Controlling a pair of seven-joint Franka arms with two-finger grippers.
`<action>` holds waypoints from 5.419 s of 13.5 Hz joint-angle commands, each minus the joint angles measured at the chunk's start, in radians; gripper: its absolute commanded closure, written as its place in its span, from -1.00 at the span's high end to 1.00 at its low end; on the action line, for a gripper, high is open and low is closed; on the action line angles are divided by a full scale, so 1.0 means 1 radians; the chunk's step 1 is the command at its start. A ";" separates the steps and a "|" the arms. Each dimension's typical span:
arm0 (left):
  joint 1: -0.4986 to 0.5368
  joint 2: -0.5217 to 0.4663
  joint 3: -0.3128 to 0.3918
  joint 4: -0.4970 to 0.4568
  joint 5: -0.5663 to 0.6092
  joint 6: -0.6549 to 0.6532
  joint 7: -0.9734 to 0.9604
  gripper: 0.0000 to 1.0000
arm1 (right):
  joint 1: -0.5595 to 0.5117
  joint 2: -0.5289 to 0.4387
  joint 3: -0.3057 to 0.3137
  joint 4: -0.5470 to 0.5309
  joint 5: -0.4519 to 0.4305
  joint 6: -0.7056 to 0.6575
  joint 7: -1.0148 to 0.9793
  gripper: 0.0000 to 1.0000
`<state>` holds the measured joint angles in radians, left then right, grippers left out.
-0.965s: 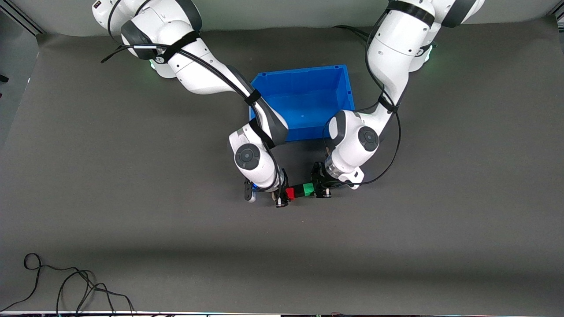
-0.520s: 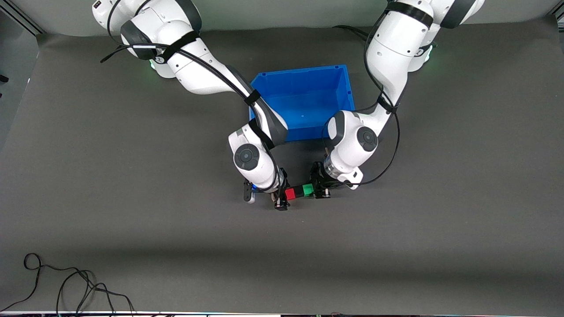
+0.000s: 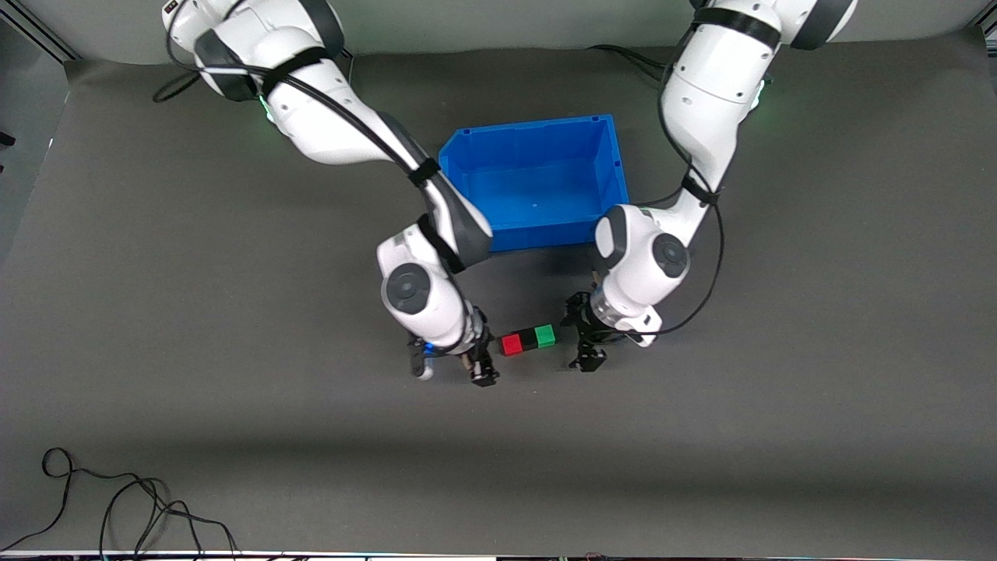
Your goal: Attach green and red cubes to black cube
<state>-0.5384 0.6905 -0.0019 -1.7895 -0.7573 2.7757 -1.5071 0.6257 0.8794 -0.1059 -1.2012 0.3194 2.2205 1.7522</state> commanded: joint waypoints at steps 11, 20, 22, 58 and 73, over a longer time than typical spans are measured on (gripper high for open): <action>0.153 -0.359 0.379 0.179 0.412 -1.039 0.920 1.00 | -0.368 -0.528 -0.092 -0.041 -0.020 -0.908 -0.946 0.59; 0.202 -0.600 0.378 0.174 0.699 -1.174 1.447 1.00 | -0.359 -0.864 -0.218 -0.389 -0.255 -0.793 -1.582 0.59; 0.202 -0.629 0.379 0.162 0.708 -1.171 1.490 1.00 | -0.354 -0.939 -0.215 -0.506 -0.313 -0.678 -1.606 0.59; 0.486 -0.672 0.019 0.166 0.756 -1.215 1.496 1.00 | -0.678 -0.904 0.111 -0.465 -0.312 -0.639 -1.623 0.99; 0.485 -0.668 0.019 0.177 0.759 -1.236 1.499 1.00 | -0.666 -0.909 0.104 -0.469 -0.312 -0.639 -1.620 0.99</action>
<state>-0.0347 0.0139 0.0040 -1.6399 -0.0149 1.5630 -0.0199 -0.0360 -0.0293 -0.0084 -1.6831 0.0258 1.5876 0.1440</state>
